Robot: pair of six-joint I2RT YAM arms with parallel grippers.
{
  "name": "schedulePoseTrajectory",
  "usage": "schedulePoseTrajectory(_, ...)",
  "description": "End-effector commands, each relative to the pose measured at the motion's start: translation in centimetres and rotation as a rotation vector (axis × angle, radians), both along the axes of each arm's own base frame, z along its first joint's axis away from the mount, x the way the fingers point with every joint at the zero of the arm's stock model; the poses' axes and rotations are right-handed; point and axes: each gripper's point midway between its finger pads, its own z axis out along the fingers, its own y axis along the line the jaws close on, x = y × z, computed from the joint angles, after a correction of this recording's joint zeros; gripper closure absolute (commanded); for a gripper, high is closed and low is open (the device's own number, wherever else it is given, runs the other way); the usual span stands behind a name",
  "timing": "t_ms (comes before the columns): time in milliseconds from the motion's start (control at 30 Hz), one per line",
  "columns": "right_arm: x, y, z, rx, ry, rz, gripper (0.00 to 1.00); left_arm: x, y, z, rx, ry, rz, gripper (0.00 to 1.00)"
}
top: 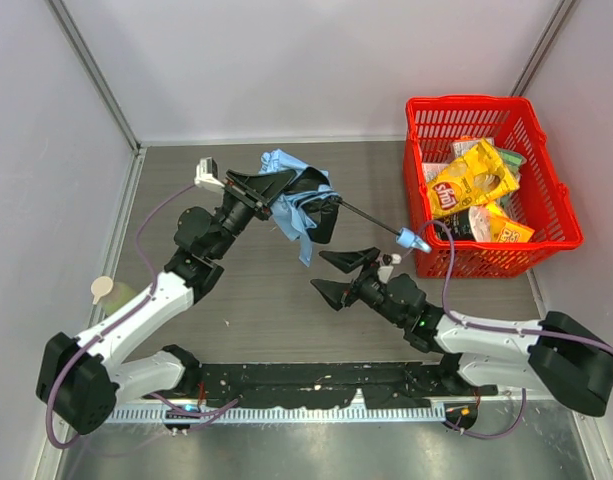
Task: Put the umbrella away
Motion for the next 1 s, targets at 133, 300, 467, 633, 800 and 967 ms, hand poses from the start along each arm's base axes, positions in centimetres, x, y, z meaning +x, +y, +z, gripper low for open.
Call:
schedulePoseTrajectory(133, 3.8, -6.5, 2.7, 0.077, -0.317, -0.194, 0.09, -2.3, 1.0, 4.9, -0.172, -0.07, -0.061, 1.0)
schedulePoseTrajectory(300, 0.1, -1.8, 3.6, -0.028, -0.742, 0.271, 0.08, -3.3, 0.4, 6.1, -0.164, -0.064, -0.128, 1.0)
schedulePoseTrajectory(467, -1.9, -0.4, 3.4, -0.116, -1.067, 0.419, 0.09, -5.1, -0.4, 7.3, -0.155, -0.067, -0.234, 1.0)
schedulePoseTrajectory(633, -3.3, -1.1, 4.1, -0.206, -1.34, 0.384, 0.08, -7.2, -1.1, 8.5, -0.122, -0.09, -0.339, 1.0)
schedulePoseTrajectory(800, -4.7, -1.7, 5.2, -0.264, -1.568, 0.345, 0.09, -9.8, -1.5, 10.3, -0.122, -0.158, -0.464, 1.0)
schedulePoseTrajectory(967, -6.2, -1.4, 8.9, -0.223, -1.787, 0.332, 0.12, -11.7, -1.2, 12.1, -0.153, -0.19, -0.547, 1.0)
